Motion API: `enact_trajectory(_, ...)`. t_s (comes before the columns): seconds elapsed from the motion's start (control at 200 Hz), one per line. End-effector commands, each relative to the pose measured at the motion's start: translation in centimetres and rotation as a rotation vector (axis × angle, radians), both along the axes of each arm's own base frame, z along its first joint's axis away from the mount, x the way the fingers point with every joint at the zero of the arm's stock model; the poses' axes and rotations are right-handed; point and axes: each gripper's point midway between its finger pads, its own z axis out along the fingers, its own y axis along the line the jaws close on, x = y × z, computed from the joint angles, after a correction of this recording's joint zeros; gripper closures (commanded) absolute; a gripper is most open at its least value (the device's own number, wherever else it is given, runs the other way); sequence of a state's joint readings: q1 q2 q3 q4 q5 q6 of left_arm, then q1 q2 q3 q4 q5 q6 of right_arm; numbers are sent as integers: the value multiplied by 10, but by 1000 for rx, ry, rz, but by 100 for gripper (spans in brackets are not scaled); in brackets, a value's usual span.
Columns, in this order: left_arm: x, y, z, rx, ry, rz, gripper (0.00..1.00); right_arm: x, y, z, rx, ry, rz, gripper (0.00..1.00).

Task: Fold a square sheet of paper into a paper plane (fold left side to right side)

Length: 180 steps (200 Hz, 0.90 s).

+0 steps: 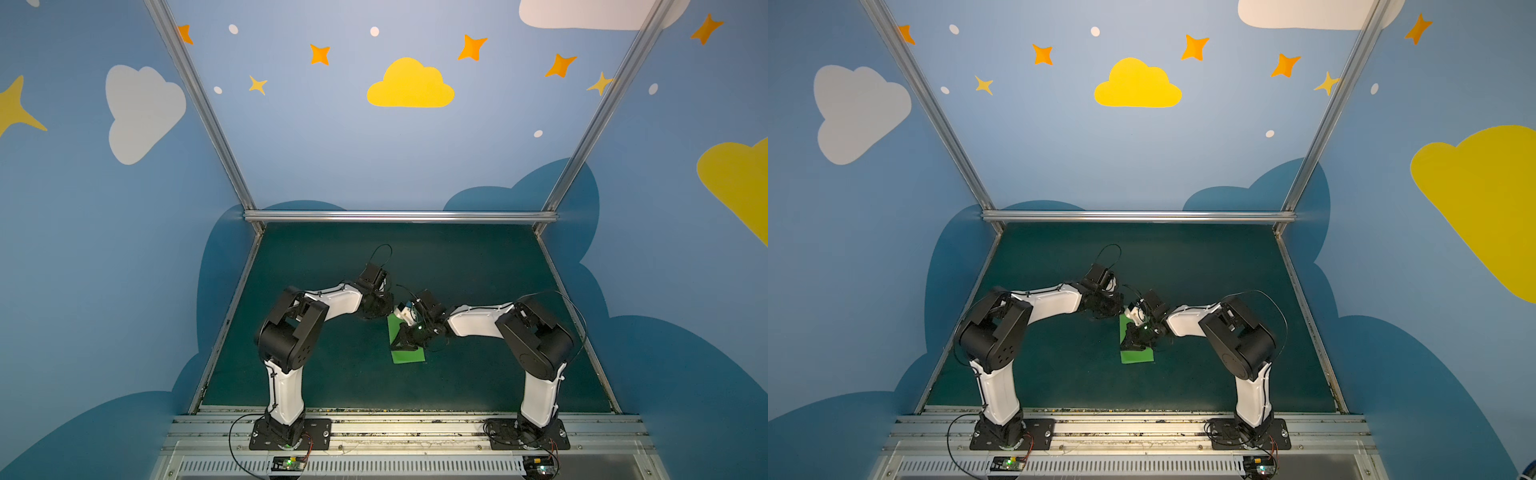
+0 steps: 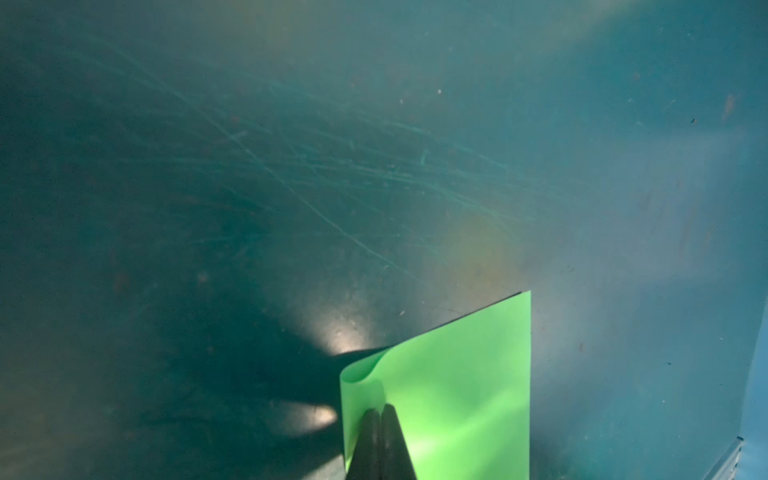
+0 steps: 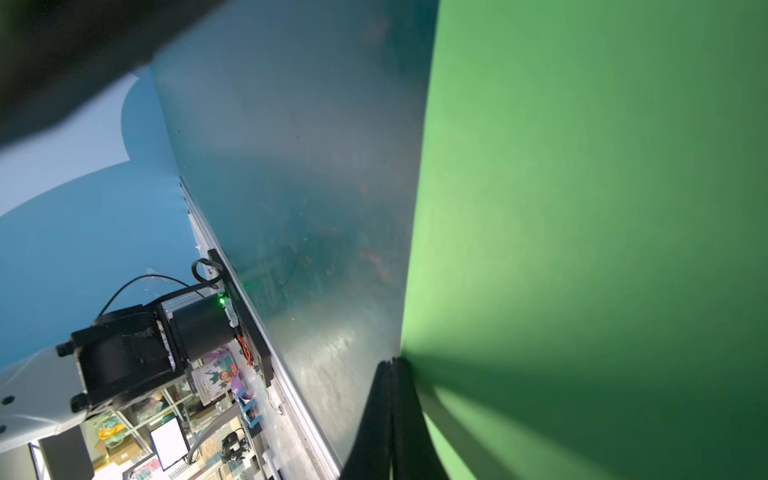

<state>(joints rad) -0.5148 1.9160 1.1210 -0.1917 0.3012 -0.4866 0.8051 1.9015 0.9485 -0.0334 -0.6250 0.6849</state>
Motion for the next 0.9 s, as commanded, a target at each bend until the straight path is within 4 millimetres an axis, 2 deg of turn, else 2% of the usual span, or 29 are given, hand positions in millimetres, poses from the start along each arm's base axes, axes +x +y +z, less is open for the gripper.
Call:
enact_trajectory(0.0,-23,15,-24,83,86,-3,96,-42,-40,-43,-203,104,24,100)
enact_trajectory(0.285,-23,14,-23,81,85,-6,96,-68,-57,-56,-233,131,36,100)
enact_trajectory(0.541,-23,13,-21,77,81,-9,96,-101,-75,-68,-286,149,107,100)
enact_trajectory(0.676,-23,14,-20,78,79,-7,96,-111,-79,-67,-296,141,140,100)
enact_trajectory(0.701,-22,14,-19,78,78,-8,96,-118,-88,-71,-313,156,142,100)
enact_trajectory(0.796,-23,14,-19,79,78,-8,96,-121,-93,-64,-306,154,139,100)
enact_trajectory(0.896,-23,14,-19,78,79,-9,96,-117,-89,-47,-272,133,134,100)
